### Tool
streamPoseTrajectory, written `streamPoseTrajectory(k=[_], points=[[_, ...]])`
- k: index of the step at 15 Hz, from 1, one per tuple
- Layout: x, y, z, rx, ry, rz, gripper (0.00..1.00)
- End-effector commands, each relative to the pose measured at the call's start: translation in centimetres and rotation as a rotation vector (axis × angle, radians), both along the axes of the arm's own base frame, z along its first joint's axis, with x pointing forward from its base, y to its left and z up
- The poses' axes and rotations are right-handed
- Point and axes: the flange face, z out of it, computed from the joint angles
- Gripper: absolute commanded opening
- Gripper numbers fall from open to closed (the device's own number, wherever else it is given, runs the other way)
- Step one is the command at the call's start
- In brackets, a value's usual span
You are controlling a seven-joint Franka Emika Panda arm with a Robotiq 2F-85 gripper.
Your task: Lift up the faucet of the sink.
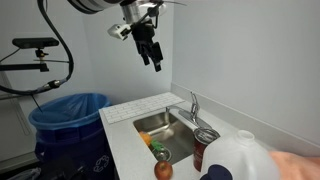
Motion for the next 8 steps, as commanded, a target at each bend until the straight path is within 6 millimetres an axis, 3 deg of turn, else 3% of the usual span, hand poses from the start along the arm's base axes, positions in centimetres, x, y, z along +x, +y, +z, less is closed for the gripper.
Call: streamPoseTrajectory(k=[1, 2, 3, 8], points=[[-2.5, -0.8, 0.6, 0.017, -0.034, -0.002, 1.00], [-2.9, -1.0, 0.6, 0.021, -0.036, -0.006, 1.00], [-1.2, -0.4, 0.3, 0.009, -0.009, -0.010, 1.00], [-1.2, -0.3, 0.0, 0.003, -0.002, -0.010, 1.00]])
